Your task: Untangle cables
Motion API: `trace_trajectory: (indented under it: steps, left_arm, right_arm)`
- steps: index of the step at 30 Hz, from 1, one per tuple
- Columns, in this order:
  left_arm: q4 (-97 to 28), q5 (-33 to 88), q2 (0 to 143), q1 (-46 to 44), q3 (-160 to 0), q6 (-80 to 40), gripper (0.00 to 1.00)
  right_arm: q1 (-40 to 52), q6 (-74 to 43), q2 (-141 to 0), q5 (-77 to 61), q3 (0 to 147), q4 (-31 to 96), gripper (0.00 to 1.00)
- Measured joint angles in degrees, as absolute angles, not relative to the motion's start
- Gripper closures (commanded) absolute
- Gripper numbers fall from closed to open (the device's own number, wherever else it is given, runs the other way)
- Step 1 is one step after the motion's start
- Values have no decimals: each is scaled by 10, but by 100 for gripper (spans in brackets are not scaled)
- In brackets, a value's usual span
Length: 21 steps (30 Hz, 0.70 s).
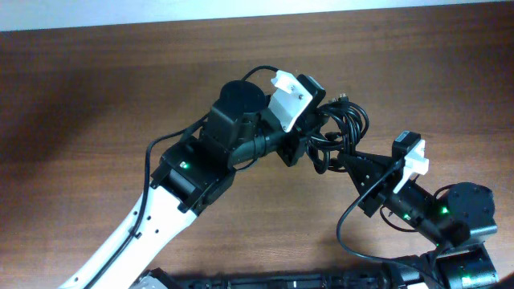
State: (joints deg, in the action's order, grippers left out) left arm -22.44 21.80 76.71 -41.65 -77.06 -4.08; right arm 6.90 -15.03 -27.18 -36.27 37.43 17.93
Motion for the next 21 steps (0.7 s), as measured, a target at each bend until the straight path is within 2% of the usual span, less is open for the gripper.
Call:
trace_trajectory:
  steps: [4,11,18,21]
  left_arm:
    - [-225,190,767,-422,-771,-63,100]
    - [-224,71,767,-422,-771,-196,100]
    - [-225,37,767,-422,-771,-243,100]
    - [-225,25,767,-422,-771,-253,100]
  right_arm:
    - [69,-150,-272,-359,374,178,96]
    - [68,-150,-273,-385,374,147,96]
    - [68,-150,-273,-409,374,141,96]
    - [68,-150,-273,-410,374,142,90]
